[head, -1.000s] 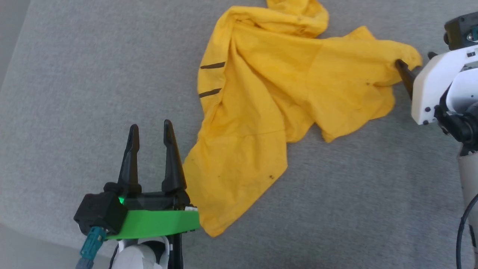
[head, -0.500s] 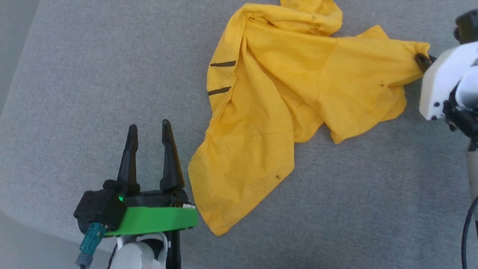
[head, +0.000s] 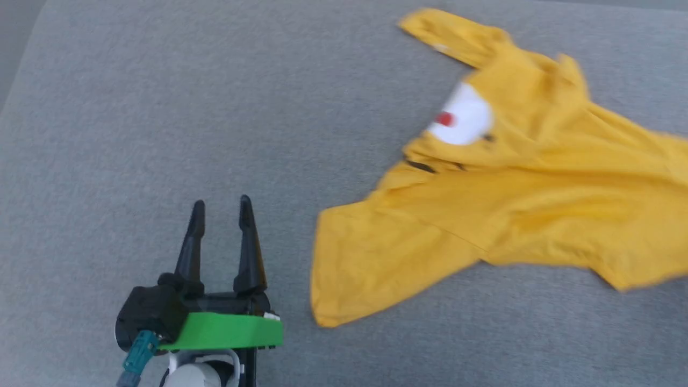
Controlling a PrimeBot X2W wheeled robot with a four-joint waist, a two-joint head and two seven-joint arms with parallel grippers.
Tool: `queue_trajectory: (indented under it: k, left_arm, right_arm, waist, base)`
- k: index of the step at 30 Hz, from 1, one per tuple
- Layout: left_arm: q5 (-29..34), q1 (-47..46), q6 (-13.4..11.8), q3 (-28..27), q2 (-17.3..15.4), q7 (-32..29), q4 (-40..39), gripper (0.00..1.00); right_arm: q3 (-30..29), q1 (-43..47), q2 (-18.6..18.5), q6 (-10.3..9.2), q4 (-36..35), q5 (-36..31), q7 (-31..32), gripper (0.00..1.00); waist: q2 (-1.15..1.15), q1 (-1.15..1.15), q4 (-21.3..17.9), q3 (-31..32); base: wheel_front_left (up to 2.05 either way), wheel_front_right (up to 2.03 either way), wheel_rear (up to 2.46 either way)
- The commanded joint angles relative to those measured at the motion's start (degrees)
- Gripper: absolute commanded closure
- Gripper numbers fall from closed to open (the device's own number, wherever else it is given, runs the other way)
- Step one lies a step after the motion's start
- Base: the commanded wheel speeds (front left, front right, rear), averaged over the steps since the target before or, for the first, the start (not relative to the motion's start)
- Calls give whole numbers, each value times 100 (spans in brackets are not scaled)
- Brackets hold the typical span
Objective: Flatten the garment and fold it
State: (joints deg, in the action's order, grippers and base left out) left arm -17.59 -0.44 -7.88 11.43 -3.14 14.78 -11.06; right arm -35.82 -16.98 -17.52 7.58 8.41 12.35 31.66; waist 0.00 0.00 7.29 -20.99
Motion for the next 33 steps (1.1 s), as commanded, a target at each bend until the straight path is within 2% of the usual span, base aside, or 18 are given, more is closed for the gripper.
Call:
queue_trajectory:
  k: [1, 5, 9, 11, 15, 18, 22, 32, 33]
  left_arm:
    - [52, 71, 51, -2, 26, 22, 48, 0]
    - [68, 154, 172, 46, 25, 22, 211, 0]
    - [174, 178, 408, 300, -146, -158, 415, 0]
    - [274, 133, 555, 516, -312, -573, 459, 0]
    - [383, 42, 729, 879, -602, -1838, 400, 0]
    - [426, 30, 719, 1004, -787, -2791, 190, 0]
    - [225, 108, 691, 1039, -811, -3466, -38, 0]
    - [-148, 281, 615, 1173, -752, -4390, 387, 0]
    - [-169, 252, 616, 1177, -739, -4390, 477, 68]
  right_arm:
    - [-257, 294, 176, -9, -80, -23, -75, 100]
    - [-710, 818, 665, -9, -265, 68, -193, 100]
    - [-653, 974, 998, -9, -452, 168, -280, 100]
    - [-537, 978, 1063, -9, -548, 189, -299, 100]
    - [-314, 902, 1118, -9, -734, 237, -273, 100]
    - [-148, 826, 1130, -9, -886, 269, -240, 100]
    - [-25, 760, 1161, -9, -1062, 322, -184, 100]
    - [142, 719, 1257, -9, -1293, 348, -133, 100]
    - [178, 709, 1275, -9, -1324, 354, -130, 100]
  waist:
    - [0, 0, -268, 210]
    - [0, 0, -420, 279]
    - [0, 0, -518, 329]
    - [0, 0, -525, 333]
    - [0, 0, -481, 316]
    - [0, 0, -455, 272]
    - [0, 0, -435, 176]
    - [0, 0, -485, 31]
    - [0, 0, -506, 14]
  base:
    - [0, 0, 0]
    - [0, 0, 0]
    - [0, 0, 0]
    - [0, 0, 0]
    - [0, 0, 0]
    - [0, 0, 0]
    - [0, 0, 0]
    - [0, 0, 0]
    - [0, 0, 0]
